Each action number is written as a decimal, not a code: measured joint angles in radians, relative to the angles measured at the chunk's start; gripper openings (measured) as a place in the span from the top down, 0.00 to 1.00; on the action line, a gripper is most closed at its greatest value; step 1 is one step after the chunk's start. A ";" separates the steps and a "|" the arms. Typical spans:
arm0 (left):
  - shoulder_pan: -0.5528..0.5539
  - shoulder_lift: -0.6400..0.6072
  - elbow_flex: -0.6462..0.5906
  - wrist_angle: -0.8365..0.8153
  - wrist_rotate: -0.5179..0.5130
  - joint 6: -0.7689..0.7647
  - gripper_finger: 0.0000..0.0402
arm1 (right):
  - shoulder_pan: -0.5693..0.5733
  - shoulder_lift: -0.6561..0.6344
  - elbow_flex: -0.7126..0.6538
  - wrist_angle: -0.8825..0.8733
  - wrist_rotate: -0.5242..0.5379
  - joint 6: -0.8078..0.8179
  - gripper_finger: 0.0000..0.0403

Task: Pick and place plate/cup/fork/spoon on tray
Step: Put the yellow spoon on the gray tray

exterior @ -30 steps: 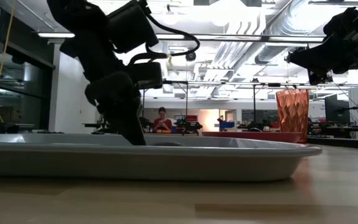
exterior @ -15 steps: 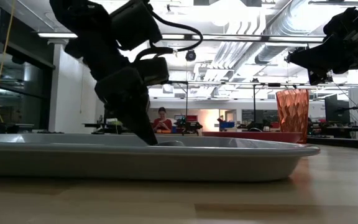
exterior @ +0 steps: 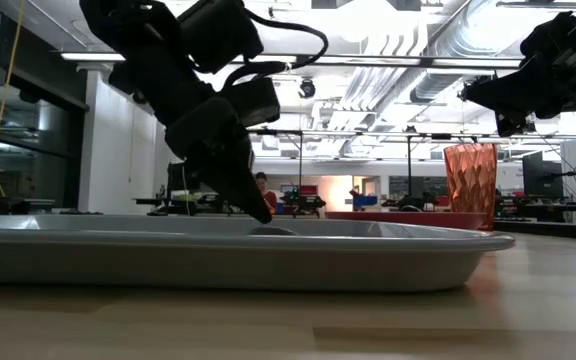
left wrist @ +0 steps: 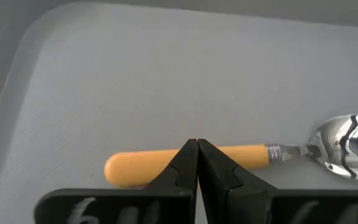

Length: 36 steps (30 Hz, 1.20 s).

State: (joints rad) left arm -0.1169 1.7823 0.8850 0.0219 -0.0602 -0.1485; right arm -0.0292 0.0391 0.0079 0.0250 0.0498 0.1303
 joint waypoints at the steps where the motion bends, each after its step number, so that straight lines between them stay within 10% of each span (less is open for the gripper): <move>1: 0.000 -0.004 0.000 -0.012 -0.002 0.007 1.00 | 0.000 0.000 0.000 0.000 0.000 0.000 1.00; 8: 0.000 -0.040 -0.001 -0.158 -0.065 -0.004 1.00 | 0.000 0.000 0.000 0.000 0.000 0.000 1.00; 36: 0.033 0.083 0.001 0.141 -0.058 0.046 1.00 | 0.000 0.000 0.000 0.000 0.000 0.000 1.00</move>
State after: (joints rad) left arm -0.0841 1.8651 0.8856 0.1626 -0.1184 -0.1029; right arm -0.0292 0.0391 0.0080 0.0250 0.0498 0.1305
